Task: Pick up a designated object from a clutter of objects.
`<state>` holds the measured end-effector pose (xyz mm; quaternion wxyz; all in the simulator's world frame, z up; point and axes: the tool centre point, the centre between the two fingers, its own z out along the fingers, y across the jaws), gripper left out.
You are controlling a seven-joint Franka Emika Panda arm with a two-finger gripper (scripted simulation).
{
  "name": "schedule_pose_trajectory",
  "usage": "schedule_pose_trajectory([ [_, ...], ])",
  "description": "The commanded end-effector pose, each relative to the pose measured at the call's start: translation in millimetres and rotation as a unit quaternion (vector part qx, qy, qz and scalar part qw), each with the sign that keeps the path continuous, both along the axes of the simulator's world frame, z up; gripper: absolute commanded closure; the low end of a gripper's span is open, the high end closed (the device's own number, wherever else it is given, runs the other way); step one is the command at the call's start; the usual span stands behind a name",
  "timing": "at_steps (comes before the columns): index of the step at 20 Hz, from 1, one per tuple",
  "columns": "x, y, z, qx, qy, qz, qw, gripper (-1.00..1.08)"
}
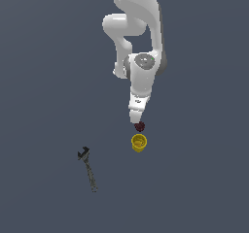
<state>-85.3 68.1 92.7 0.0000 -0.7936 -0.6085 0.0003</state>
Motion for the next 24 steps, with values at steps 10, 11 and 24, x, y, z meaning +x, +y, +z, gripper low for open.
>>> schedule_pose_trajectory([
  [10, -1, 0, -34, 0.000, 0.000, 0.002, 1.0000, -0.92],
  [11, -1, 0, -37, 0.000, 0.000, 0.002, 1.0000, -0.92],
  [24, -1, 0, -49, 0.000, 0.000, 0.003, 1.0000, 1.08],
])
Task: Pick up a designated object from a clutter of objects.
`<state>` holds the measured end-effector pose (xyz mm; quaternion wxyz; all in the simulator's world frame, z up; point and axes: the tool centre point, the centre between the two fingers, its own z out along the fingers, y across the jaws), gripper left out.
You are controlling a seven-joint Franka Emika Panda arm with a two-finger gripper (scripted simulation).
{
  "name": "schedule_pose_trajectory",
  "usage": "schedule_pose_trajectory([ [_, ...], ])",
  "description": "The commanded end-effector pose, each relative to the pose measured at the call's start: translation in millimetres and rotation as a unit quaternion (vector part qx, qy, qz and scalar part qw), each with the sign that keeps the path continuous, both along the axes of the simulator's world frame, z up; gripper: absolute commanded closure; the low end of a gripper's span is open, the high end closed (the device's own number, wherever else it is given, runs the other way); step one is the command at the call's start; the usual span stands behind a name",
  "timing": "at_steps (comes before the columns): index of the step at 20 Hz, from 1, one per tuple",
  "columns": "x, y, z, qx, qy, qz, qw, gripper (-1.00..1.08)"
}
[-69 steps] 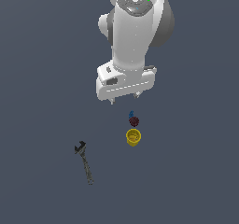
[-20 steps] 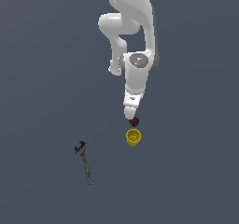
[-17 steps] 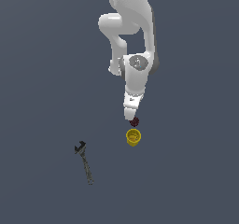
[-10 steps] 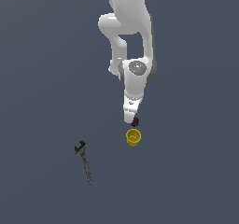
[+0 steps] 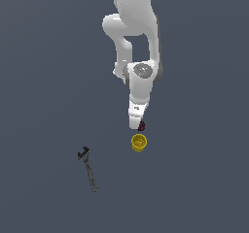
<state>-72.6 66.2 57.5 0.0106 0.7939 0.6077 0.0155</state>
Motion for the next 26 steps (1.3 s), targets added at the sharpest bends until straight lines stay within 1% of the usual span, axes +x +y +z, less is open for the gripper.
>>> schedule_pose_trajectory([
  [1, -14, 2, -14, -0.001, 0.019, 0.003, 0.9998, 1.08],
  [4, -14, 2, -14, -0.001, 0.019, 0.003, 0.9998, 1.08],
  [5, 0, 0, 0, 0.000, 0.000, 0.000, 1.0000, 1.08],
  [10, 1, -3, 6, 0.000, 0.000, 0.000, 1.0000, 1.08],
  [16, 4, -14, 29, 0.000, 0.001, 0.001, 1.0000, 1.08],
  [21, 9, -30, 59, 0.001, 0.003, 0.001, 1.0000, 1.08],
  [26, 16, -50, 100, 0.002, 0.005, 0.002, 1.0000, 1.08],
])
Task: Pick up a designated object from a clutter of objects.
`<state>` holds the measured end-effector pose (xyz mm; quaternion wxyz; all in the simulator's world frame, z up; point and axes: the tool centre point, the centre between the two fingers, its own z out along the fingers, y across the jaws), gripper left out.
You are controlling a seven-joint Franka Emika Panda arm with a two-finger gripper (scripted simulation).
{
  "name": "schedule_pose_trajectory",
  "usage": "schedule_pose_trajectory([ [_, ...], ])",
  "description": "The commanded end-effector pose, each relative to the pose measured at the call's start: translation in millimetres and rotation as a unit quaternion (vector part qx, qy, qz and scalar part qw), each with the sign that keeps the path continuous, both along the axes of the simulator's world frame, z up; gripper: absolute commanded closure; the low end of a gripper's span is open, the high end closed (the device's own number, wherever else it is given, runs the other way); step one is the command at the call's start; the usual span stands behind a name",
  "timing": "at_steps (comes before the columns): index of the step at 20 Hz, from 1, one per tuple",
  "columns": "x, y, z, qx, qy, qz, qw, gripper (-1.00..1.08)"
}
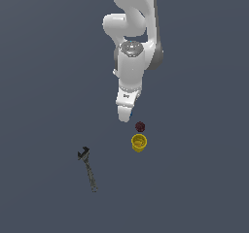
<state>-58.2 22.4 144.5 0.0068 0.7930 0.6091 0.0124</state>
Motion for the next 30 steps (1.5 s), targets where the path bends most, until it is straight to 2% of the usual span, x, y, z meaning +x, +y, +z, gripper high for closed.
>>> schedule_pose_trajectory([
  [1, 3, -11, 22, 0.001, 0.001, 0.000, 1.0000, 1.08],
  [21, 40, -101, 197, -0.001, 0.010, 0.001, 0.9999, 1.08],
  [30, 53, -127, 246, -0.002, 0.013, 0.001, 0.9999, 1.08],
])
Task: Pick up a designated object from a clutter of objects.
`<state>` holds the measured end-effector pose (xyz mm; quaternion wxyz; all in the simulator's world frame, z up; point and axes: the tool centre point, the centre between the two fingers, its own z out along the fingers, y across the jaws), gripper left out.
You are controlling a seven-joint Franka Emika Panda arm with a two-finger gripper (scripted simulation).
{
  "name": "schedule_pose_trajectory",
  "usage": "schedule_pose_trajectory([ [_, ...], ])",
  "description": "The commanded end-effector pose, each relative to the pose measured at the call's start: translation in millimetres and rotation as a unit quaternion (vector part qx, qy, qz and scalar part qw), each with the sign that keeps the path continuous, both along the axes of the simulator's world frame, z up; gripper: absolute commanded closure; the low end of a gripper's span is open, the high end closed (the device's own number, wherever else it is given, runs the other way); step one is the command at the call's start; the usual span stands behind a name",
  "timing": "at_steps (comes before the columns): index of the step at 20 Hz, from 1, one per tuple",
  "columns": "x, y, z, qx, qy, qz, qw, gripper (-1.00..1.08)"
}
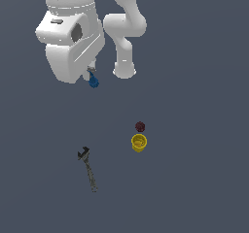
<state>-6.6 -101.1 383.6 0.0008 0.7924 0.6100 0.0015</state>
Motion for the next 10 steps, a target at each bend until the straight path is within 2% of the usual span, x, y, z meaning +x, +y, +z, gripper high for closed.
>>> schedule_pose_trajectory([
  [1, 3, -5, 10, 0.000, 0.001, 0.000, 1.0000, 1.08],
  [10, 8, -11, 22, 0.000, 0.002, 0.001, 1.0000, 1.08],
])
